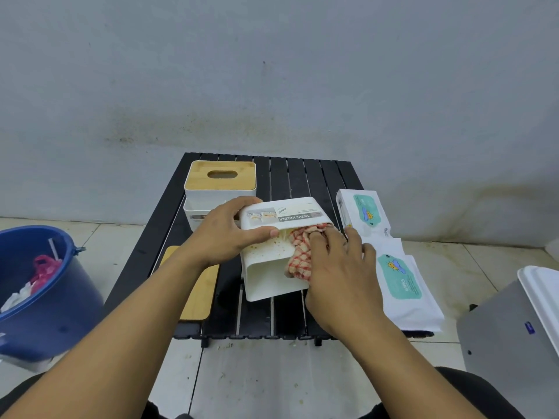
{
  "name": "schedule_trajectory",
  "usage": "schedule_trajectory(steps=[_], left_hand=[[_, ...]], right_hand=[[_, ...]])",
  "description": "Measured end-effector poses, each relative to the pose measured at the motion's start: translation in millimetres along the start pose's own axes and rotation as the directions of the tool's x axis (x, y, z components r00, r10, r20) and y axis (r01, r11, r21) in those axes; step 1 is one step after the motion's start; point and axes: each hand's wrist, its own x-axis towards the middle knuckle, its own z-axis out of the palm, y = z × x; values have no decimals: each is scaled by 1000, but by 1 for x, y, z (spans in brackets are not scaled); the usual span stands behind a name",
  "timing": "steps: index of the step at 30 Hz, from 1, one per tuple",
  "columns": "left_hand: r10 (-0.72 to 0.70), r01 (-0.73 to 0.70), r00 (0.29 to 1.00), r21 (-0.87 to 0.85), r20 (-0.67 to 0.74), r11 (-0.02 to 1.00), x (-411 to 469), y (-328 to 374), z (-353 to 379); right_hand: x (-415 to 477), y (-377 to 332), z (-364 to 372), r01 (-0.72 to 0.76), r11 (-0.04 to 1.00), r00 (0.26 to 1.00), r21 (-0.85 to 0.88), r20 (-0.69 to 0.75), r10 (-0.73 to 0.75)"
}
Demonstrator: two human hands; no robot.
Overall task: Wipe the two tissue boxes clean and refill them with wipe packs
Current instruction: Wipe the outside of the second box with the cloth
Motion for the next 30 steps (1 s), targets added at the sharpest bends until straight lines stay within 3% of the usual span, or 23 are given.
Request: schedule_trajectory(steps=[8, 15, 19, 21, 26, 30], left_hand=[[-7, 7, 1000, -33, -13, 999, -2, 0, 0], [-30, 30, 1000, -45, 3, 999, -2, 2, 0], [-34, 34, 999, -41, -10, 999, 0, 2, 0], [-27, 27, 1000, -22, -7, 999, -1, 3, -1], [-35, 37, 998, -48, 47, 998, -3, 5, -5], [-44, 48, 996, -54, 76, 997, -1, 5, -6]], right_hand=[[0, -44, 22, 256, 947, 951, 193, -227, -211], [13, 13, 8, 61, 951, 986, 302, -168, -10], [-1, -23, 14, 310, 907, 940, 285, -236, -247], [-7, -44, 20, 372, 893, 912, 254, -282, -299], [-2, -56, 24, 311, 937, 950, 157, -78, -302], [13, -56, 17, 271, 956, 962, 108, -2, -272]])
